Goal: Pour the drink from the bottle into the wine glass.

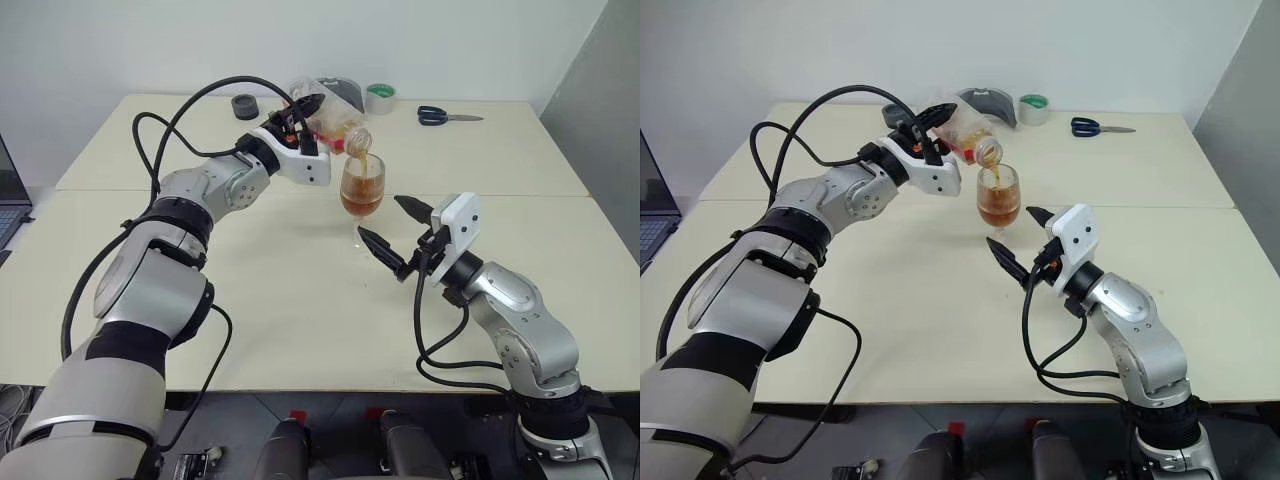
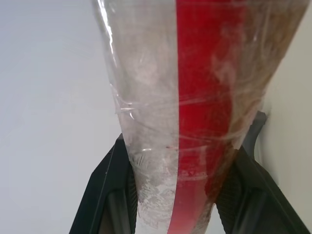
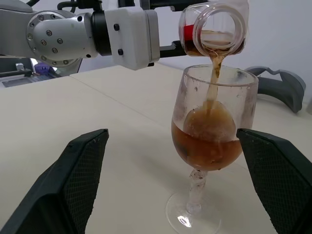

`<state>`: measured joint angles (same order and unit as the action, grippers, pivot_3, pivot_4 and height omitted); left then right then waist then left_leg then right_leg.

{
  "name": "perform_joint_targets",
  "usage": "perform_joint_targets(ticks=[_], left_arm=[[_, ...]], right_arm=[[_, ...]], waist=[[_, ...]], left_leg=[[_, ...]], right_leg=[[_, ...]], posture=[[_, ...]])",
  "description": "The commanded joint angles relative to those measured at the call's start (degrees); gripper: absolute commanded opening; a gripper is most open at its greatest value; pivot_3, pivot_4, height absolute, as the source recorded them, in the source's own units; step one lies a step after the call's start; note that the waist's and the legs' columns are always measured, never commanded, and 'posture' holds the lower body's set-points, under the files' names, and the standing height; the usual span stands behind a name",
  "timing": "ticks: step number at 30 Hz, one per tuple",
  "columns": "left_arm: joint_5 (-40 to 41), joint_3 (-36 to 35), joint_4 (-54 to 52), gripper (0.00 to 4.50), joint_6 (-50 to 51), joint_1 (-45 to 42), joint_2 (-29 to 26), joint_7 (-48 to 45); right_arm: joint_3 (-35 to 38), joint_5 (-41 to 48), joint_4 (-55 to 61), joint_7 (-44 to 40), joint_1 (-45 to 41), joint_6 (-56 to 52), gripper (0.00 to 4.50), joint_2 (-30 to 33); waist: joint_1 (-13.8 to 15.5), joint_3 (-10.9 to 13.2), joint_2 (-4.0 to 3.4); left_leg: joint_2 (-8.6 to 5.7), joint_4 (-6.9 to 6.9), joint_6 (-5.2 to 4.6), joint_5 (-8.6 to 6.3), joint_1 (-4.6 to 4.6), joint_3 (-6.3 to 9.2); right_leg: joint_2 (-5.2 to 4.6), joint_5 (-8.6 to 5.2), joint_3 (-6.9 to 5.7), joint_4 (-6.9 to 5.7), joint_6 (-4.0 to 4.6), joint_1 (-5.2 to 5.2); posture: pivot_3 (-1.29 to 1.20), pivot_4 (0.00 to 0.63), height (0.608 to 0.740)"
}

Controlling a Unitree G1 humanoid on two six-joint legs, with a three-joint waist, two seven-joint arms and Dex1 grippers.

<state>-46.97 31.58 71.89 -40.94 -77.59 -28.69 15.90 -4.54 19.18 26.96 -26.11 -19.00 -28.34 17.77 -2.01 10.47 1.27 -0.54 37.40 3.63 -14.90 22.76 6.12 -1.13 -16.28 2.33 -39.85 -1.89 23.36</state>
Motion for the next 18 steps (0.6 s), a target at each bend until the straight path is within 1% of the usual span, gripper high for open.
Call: perform_joint_targets(ticks=[1, 9, 15, 18], left_arm=[[3.7, -2.9, -0.4, 1.68, 0.5, -2.1, 0.5, -2.1], [11.1, -7.8, -0.6, 1.68, 1.6, -1.2, 2.2, -11.2], [20.2, -13.4, -2.3, 1.68, 1.2, 1.3, 4.8, -23.6], [25.6, -17.5, -4.0, 1.68, 3.2, 2.8, 5.7, -27.9]], right_arm=[[0.5, 0.5, 2.5, 0.2, -0.4, 0.5, 4.5, 0.0], [0.8, 0.7, 2.8, 0.3, -0.7, 0.3, 4.5, 0.2], [0.8, 0.3, 2.9, 0.1, -1.0, 1.0, 4.5, 0.5], [0.9, 0.3, 3.2, 0.1, -1.1, 1.2, 4.5, 0.6]], waist=[[0.0, 0.0, 0.0], [0.0, 0.0, 0.0], [-0.1, 0.0, 0.0], [-0.3, 0.0, 0.0]], left_leg=[[0.0, 0.01, 0.0, 0.0, 0.0, 0.0], [0.0, 0.21, 0.0, -0.01, 0.06, 0.01], [0.0, 0.34, 0.0, -0.01, 0.11, 0.02], [0.0, 0.35, -0.01, -0.01, 0.11, 0.02]], right_leg=[[0.0, 0.0, 0.0, -0.01, 0.0, 0.0], [0.01, 0.0, -0.01, -0.05, 0.0, 0.0], [0.0, 0.0, -0.01, -0.09, 0.0, 0.0], [0.01, 0.0, -0.01, -0.1, 0.0, 0.0]], posture=[[0.0, 0.15, 0.74], [0.0, 0.15, 0.74], [0.0, 0.15, 0.74], [0.0, 0.15, 0.74]])
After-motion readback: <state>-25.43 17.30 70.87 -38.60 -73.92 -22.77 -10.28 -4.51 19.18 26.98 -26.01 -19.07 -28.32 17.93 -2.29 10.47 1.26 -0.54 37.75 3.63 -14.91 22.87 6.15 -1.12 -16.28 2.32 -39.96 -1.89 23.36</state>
